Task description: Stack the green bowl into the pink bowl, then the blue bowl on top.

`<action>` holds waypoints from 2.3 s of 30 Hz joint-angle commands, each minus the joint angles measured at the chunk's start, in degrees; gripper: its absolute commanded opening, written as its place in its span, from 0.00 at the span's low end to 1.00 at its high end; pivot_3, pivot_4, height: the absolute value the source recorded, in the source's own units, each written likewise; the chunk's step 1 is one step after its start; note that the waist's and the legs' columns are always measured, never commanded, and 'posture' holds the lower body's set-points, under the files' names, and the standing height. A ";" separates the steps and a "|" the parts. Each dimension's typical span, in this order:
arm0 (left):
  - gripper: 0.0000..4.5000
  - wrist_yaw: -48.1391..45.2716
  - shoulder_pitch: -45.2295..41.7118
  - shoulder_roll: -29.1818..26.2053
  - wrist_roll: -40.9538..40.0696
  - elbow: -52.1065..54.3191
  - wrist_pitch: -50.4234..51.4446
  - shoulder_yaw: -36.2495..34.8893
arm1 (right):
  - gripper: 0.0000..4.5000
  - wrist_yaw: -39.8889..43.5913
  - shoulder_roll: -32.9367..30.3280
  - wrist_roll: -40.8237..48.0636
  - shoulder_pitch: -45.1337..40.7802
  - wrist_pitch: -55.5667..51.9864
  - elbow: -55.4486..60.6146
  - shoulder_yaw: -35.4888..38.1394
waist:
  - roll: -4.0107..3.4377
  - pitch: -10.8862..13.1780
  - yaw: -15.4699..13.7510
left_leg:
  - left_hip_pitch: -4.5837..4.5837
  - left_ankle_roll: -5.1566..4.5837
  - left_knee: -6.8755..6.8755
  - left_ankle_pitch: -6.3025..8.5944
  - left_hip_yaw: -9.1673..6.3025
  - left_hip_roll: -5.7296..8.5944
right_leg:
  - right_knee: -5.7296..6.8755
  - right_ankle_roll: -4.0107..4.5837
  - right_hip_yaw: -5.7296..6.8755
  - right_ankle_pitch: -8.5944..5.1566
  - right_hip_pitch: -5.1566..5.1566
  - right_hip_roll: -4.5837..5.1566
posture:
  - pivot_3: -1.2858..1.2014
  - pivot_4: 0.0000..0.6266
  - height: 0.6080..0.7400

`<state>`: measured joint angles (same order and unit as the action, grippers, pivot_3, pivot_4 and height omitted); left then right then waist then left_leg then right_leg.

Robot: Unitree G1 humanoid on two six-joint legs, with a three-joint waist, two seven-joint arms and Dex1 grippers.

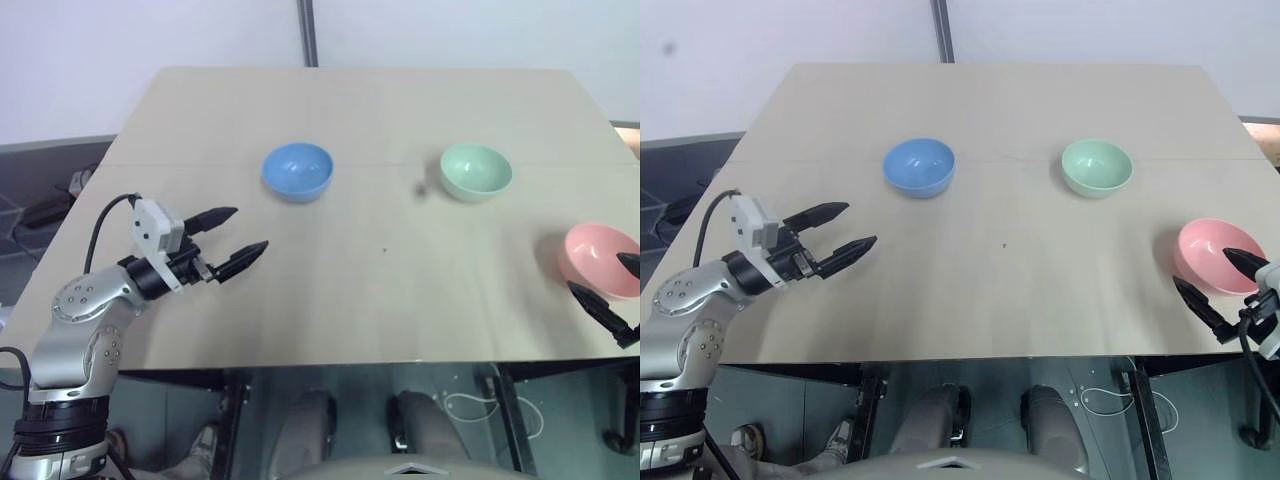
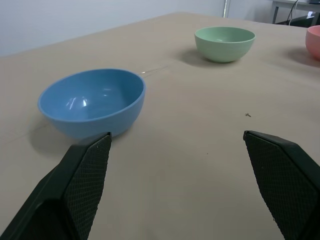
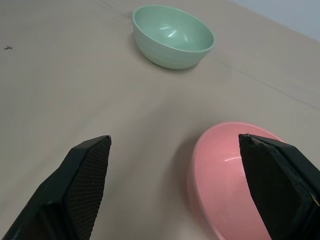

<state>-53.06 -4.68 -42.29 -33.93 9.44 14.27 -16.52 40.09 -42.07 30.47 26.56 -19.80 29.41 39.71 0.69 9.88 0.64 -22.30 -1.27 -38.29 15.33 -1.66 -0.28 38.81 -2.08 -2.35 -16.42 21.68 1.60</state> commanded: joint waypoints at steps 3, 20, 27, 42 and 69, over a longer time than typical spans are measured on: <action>0.99 -0.54 -1.64 -0.67 -3.05 2.83 2.42 -2.17 | 0.99 -0.33 -3.03 -0.14 -1.98 -4.11 2.44 -0.23 | 0.00 0.00 0.06 | -0.03 0.00 -0.01 0.00 0.00 0.00 | 0.00 0.00 0.00 0.00 0.02 0.00 | 0.52 0.24 1.00; 0.99 -11.18 -2.99 0.02 -9.41 10.62 3.20 1.88 | 0.99 -0.63 -10.60 -8.23 -10.85 -14.96 -9.83 -10.37 | 0.05 0.02 -0.05 | -0.17 0.00 -0.03 0.00 -0.02 0.03 | -0.04 -0.01 0.04 0.01 0.08 0.02 | 0.52 0.24 1.00; 1.00 -16.80 -4.22 -0.33 -12.41 11.73 4.46 2.61 | 0.79 -2.09 -11.73 -13.58 -20.58 -14.79 -21.13 -17.70 | -0.02 0.05 0.22 | -0.08 0.00 -0.04 -0.01 0.04 0.00 | 0.00 0.00 0.00 0.01 0.07 -0.09 | 0.52 0.24 1.00; 1.00 -10.63 -4.12 2.34 -9.35 8.51 2.94 0.80 | 0.01 1.49 -7.01 -10.26 -29.86 -14.84 -5.82 -28.44 | -0.03 0.07 0.60 | -0.20 0.00 -0.05 0.00 -0.06 -0.05 | 0.03 -0.01 0.03 0.02 0.17 -0.14 | 0.52 0.24 1.00; 1.00 -8.59 0.45 5.25 -14.58 13.46 3.97 -1.19 | 0.77 2.73 0.44 -20.58 -61.38 -8.32 -22.42 -42.13 | 0.07 0.05 0.05 | -0.48 0.02 -0.09 -0.01 -0.19 0.08 | 0.05 0.01 0.23 0.03 0.45 0.07 | 0.52 0.24 1.00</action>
<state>-62.11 -3.76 -37.19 -47.50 20.78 18.85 -17.47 41.85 -40.67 12.61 -34.65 -34.28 12.82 -3.12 0.75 9.92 0.69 -22.77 -1.25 -38.38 15.32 -1.85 -0.18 38.85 -2.07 -2.10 -16.39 22.10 1.68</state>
